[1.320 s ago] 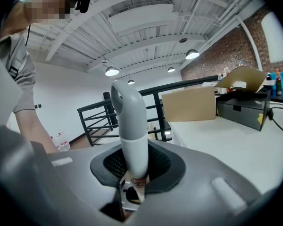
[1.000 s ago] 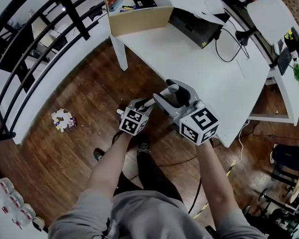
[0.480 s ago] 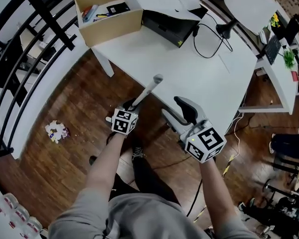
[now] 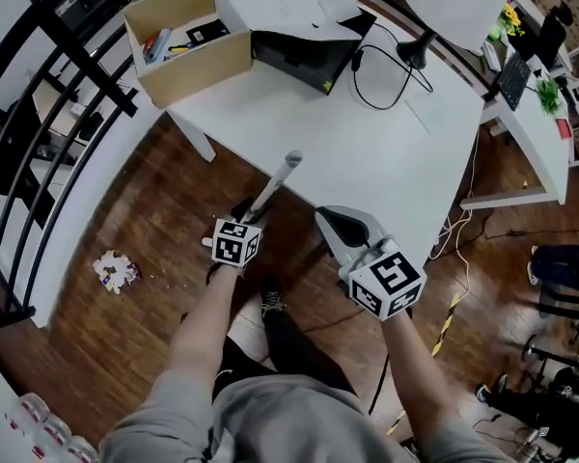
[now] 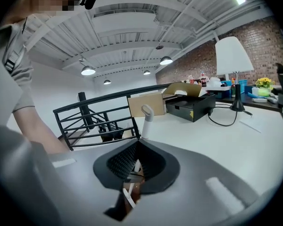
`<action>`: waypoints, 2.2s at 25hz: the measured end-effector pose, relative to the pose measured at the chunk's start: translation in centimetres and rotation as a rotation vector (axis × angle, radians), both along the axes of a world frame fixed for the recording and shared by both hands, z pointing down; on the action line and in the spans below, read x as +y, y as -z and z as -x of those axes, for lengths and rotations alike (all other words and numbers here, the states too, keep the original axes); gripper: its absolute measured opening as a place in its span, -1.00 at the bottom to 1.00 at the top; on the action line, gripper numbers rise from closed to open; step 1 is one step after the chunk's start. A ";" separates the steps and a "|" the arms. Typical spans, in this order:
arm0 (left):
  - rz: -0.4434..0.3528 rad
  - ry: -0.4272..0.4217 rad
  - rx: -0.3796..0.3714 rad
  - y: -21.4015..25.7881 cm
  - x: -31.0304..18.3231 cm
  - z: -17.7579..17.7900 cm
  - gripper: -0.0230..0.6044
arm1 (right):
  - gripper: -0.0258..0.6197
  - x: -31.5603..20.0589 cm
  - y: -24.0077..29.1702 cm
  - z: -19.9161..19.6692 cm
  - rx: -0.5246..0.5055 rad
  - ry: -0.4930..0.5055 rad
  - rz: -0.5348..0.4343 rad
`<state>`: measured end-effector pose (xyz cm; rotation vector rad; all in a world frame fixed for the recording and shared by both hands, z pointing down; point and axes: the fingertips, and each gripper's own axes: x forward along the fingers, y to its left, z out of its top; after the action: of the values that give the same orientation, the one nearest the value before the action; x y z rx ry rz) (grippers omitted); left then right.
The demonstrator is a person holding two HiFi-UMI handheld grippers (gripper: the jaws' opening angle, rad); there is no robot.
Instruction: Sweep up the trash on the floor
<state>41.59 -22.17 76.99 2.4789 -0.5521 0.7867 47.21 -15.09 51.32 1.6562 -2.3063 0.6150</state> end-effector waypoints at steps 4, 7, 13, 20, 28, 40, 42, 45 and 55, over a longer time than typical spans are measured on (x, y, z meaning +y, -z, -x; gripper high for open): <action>-0.030 0.025 0.010 2.3 -0.4 2.1 -0.24 | -0.92 -0.8 0.3 1.9 -0.016 0.043 -0.010; -0.072 0.093 0.039 5.3 -1.0 4.7 -0.25 | -0.92 -1.5 1.1 4.2 -0.033 0.090 -0.026; -0.231 0.236 0.088 14.3 -2.5 12.9 -0.79 | -0.92 -4.1 3.5 12.1 -0.080 0.277 -0.071; -0.318 0.453 0.175 24.8 -0.9 26.9 -0.91 | -0.92 -6.0 6.8 26.0 -0.097 0.507 -0.110; -0.339 0.653 0.223 31.8 5.2 43.7 -0.91 | -0.92 -3.8 9.3 43.0 -0.055 0.725 -0.148; -0.459 0.722 0.195 38.1 10.3 59.1 -0.91 | -0.92 0.3 14.6 61.3 -0.098 0.862 -0.236; -0.463 0.730 0.192 38.6 11.2 60.1 -0.91 | -0.92 1.1 15.6 62.7 -0.100 0.885 -0.248; -0.485 0.752 0.203 39.6 11.7 61.4 -0.91 | -0.92 2.1 16.6 64.2 -0.080 0.927 -0.273; -0.523 0.773 0.235 41.4 11.8 61.8 -0.91 | -0.92 1.7 18.0 64.4 -0.075 0.916 -0.287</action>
<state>-20.22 -10.34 35.60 2.4058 -1.6435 0.0369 -17.24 -13.39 33.30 0.4852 -2.9172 0.1364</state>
